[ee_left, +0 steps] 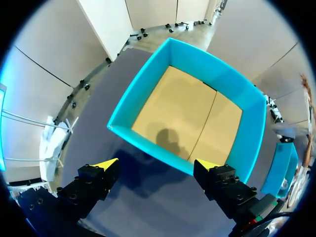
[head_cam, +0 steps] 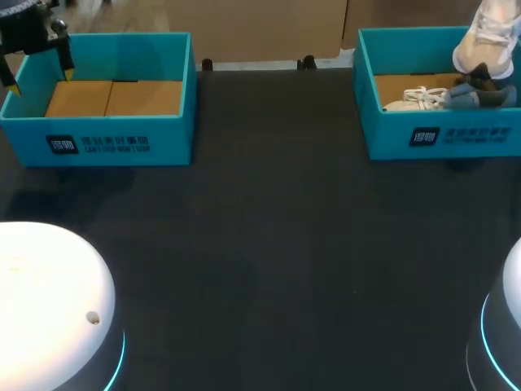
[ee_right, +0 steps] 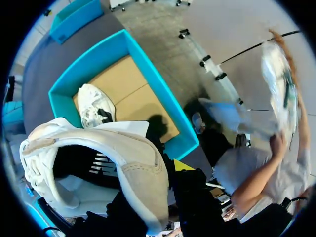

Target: Take the shoe out of the shoebox, open the shoe tongue, remove and reinsert the insole, then place the shoe into the shoebox

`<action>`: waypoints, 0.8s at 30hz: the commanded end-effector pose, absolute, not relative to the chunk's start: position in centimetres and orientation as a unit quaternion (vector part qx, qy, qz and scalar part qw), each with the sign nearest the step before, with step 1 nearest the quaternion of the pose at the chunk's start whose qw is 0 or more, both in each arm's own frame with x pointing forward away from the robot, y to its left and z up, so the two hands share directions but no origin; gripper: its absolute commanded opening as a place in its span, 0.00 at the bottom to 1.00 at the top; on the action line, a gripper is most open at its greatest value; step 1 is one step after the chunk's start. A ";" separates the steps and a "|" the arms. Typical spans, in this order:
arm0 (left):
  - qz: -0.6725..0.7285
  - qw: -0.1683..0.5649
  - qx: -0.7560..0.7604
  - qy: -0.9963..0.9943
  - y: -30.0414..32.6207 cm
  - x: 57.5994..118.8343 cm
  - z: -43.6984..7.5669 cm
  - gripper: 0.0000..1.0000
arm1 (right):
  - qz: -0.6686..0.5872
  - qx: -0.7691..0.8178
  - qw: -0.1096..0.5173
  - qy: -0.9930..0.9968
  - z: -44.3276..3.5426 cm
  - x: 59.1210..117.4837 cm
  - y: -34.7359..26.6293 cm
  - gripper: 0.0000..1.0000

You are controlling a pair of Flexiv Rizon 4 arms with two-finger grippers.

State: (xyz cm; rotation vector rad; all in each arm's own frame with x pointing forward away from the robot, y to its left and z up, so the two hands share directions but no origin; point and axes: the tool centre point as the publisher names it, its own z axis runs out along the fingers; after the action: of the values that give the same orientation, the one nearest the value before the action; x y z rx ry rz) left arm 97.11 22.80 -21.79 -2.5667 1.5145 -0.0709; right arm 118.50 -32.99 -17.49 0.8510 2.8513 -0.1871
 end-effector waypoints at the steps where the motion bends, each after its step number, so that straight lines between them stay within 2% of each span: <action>1: -0.024 0.081 -0.858 0.506 22.8 97.1 -21.8 1.00 | -0.061 0.284 0.068 0.954 -17.2 118.9 -33.1 0.00; 3: -0.024 0.081 -0.858 0.506 22.8 97.1 -21.8 1.00 | -0.061 0.284 0.068 0.954 -17.2 118.9 -33.1 0.00; 8: -0.024 0.081 -0.858 0.506 22.8 97.1 -21.8 1.00 | -0.058 0.423 0.031 0.904 -18.0 118.7 -34.9 0.00; 15: -0.024 0.081 -0.858 0.506 22.8 97.1 -21.8 1.00 | -0.028 0.559 0.033 0.828 -16.8 118.0 -37.0 0.00; 24: -0.024 0.081 -0.858 0.506 22.8 97.1 -21.8 1.00 | -0.032 0.570 0.030 0.821 -16.5 117.7 -36.7 0.00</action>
State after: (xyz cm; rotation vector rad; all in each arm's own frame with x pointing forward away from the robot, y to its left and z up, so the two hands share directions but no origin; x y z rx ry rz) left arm 97.10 22.80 -21.79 -2.5661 1.5144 -0.0709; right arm 116.90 -36.38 -16.78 1.7317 2.5145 -0.1031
